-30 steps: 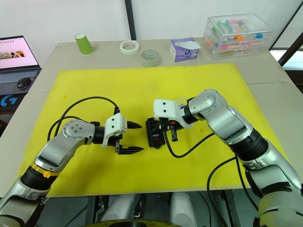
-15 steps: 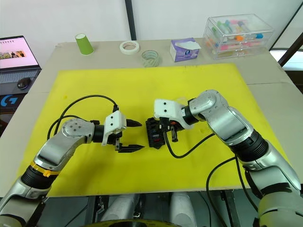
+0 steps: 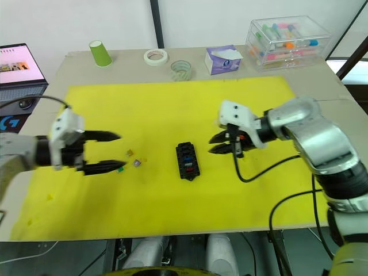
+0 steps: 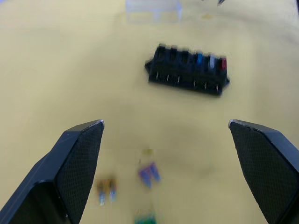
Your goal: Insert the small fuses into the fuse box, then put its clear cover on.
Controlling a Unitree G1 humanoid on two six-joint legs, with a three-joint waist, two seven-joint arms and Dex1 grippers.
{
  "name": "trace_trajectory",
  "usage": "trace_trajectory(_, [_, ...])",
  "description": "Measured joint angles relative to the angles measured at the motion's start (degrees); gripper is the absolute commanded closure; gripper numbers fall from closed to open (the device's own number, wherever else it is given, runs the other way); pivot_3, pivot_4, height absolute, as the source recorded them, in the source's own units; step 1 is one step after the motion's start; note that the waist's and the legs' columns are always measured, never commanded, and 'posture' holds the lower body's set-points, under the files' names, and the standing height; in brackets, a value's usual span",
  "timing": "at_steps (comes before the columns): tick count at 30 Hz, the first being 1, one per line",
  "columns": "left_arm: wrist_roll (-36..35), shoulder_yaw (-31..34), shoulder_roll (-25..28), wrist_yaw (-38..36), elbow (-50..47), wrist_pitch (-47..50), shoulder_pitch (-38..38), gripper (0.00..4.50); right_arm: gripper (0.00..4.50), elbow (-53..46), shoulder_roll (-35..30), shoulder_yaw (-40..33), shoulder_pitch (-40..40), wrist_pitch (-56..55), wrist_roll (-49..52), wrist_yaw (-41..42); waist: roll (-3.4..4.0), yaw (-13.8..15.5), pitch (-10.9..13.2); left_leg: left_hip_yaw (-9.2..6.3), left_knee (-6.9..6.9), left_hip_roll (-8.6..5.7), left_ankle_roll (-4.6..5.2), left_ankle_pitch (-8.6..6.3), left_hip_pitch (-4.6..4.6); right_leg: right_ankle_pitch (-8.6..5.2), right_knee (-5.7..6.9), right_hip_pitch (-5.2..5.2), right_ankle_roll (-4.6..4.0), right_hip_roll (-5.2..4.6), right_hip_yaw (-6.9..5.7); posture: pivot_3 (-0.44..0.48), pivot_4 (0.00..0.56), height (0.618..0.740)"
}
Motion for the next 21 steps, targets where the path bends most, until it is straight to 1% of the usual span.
trace_trajectory(2, [0.46, 4.13, 2.74, -2.27, 1.79, -0.61, 4.13, 0.0, 1.87, 1.83, -2.93, -2.01, 1.83, -1.86, -0.24, 0.39, 0.02, 0.03, 0.02, 0.01, 0.01, 0.01, 0.0, 0.0, 0.0, 0.0, -0.01, 0.01, 0.0, 0.0, 0.0, 0.0, 0.15, 0.74])
trace_trajectory(3, [0.92, 6.37, 4.36, -3.84, 2.78, -1.14, 7.23, 0.0, 1.45, 2.72, -5.32, -3.21, 3.46, -3.53, -0.53, 1.04, 0.03, 0.08, 0.02, 0.01, -0.01, 0.02, 0.0, 0.0, 0.01, 0.0, -0.01, 0.02, -0.01, 0.0, 0.0, 0.0, 0.15, 0.74])
trace_trajectory(5, [2.1, 10.29, 5.6, -5.91, 5.87, -2.4, 11.21, 0.0, 0.73, 5.35, -8.75, -4.95, 5.9, -6.05, -1.25, 1.8, 0.05, 0.19, 0.03, 0.01, 0.01, 0.02, 0.0, 0.0, 0.01, 0.0, -0.03, 0.06, -0.01, 0.0, -0.01, 0.0, 0.15, 0.74])
trace_trajectory(6, [2.65, 11.58, 5.74, -6.4, 7.21, -3.14, 12.37, 0.0, 0.45, 6.31, -9.52, -5.62, 6.66, -6.75, -1.52, 1.93, 0.05, 0.17, 0.03, 0.02, 0.01, 0.03, 0.0, 0.0, 0.04, 0.0, -0.03, 0.09, -0.01, 0.0, -0.01, 0.0, 0.15, 0.74])
trace_trajectory(7, [3.88, 12.79, 6.2, -7.09, 8.78, -4.93, 13.67, 0.0, 0.03, 7.38, -10.57, -6.2, 7.67, -8.12, -1.86, 2.02, 0.05, 0.14, 0.03, 0.02, 0.0, 0.04, 0.0, -0.01, 0.04, 0.0, -0.03, 0.08, -0.01, 0.0, -0.01, 0.0, 0.15, 0.74])
trace_trajectory(11, [7.86, 16.89, 7.19, -8.33, 16.13, -10.03, 16.73, 0.0, 0.03, 12.98, -13.29, -8.27, 11.76, -11.99, -3.73, 1.95, 0.09, 0.05, 0.05, 0.07, -0.04, 0.05, 0.01, -0.02, 0.04, 0.0, -0.05, 0.06, -0.01, 0.0, 0.0, 0.0, 0.15, 0.74])
trace_trajectory(16, [11.02, 16.76, 7.19, -9.02, 20.82, -14.92, 18.39, 0.0, 0.03, 16.31, -13.48, -8.53, 14.32, -15.37, -6.2, 0.96, 0.14, 0.01, 0.09, 0.09, -0.05, 0.09, 0.0, -0.02, 0.04, 0.0, -0.04, 0.04, -0.01, 0.01, 0.02, 0.0, 0.15, 0.74])
trace_trajectory(21, [11.1, 15.16, 7.17, -8.93, 21.9, -16.19, 17.18, 0.0, 0.03, 16.52, -13.47, -8.97, 14.28, -15.69, -6.81, -0.03, 0.18, 0.04, 0.11, 0.09, -0.04, 0.09, 0.0, -0.02, 0.04, 0.0, -0.04, 0.05, -0.01, 0.01, 0.03, 0.0, 0.15, 0.74])
